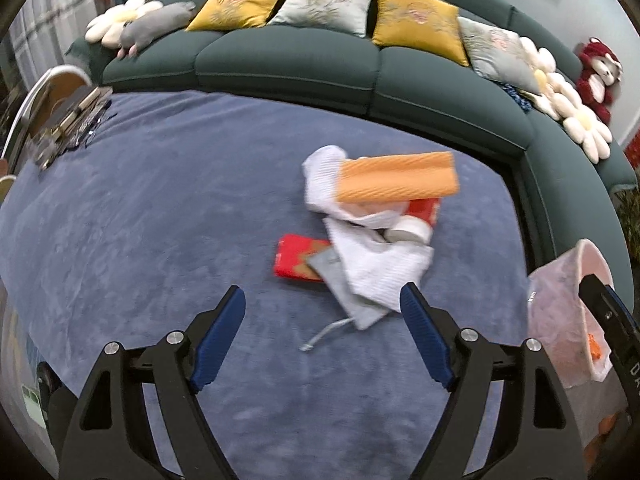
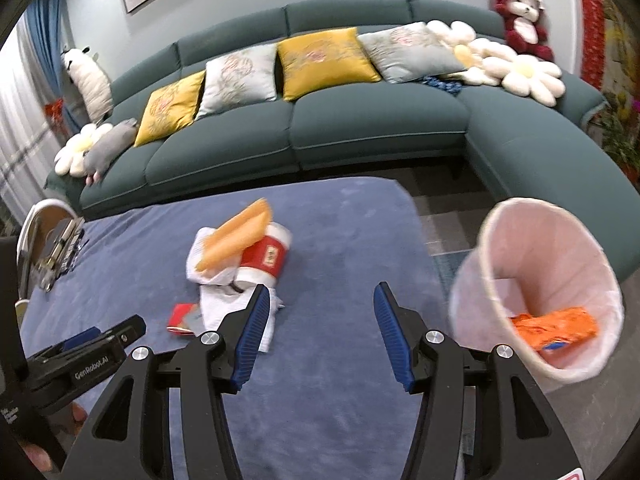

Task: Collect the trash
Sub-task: 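Grasp the orange mesh sleeve with the right tool while the left tool grasps a white tissue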

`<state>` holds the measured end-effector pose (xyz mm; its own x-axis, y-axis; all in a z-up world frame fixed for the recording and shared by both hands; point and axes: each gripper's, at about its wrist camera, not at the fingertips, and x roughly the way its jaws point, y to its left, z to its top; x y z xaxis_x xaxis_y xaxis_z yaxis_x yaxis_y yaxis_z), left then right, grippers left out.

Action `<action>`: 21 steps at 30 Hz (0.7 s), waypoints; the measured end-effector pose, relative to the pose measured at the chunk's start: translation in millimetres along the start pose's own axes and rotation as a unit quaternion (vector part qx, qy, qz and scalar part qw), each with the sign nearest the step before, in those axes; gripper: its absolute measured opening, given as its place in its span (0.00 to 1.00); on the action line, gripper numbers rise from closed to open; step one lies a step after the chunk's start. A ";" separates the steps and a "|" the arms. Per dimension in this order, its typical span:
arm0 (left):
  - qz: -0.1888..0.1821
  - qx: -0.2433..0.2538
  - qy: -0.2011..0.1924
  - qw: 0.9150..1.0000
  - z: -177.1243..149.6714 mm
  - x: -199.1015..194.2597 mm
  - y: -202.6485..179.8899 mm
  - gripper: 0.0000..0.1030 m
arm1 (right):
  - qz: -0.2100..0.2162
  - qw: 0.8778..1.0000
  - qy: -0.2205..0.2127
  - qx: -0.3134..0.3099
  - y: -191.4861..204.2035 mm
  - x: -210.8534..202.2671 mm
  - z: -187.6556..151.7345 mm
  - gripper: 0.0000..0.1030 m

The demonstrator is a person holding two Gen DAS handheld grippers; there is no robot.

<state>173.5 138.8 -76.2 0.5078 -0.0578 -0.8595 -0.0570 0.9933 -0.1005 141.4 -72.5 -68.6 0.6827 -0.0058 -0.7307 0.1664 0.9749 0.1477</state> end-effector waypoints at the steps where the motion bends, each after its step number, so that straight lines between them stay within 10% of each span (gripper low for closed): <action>1: 0.002 -0.003 0.001 1.000 1.1 3.2 5.4 0.74 | 0.003 1.000 0.004 -0.001 5.6 6.3 1.3 0.51; 21: 0.010 -0.050 0.043 0.998 27.8 76.1 55.4 0.74 | 0.018 0.998 0.046 -0.029 69.0 129.0 42.0 0.56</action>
<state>232.9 192.3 -133.3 0.4300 -0.0511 -0.9014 -0.1541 0.9796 -0.1291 270.8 -15.3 -124.7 0.6180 0.0474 -0.7847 0.0990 0.9856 0.1375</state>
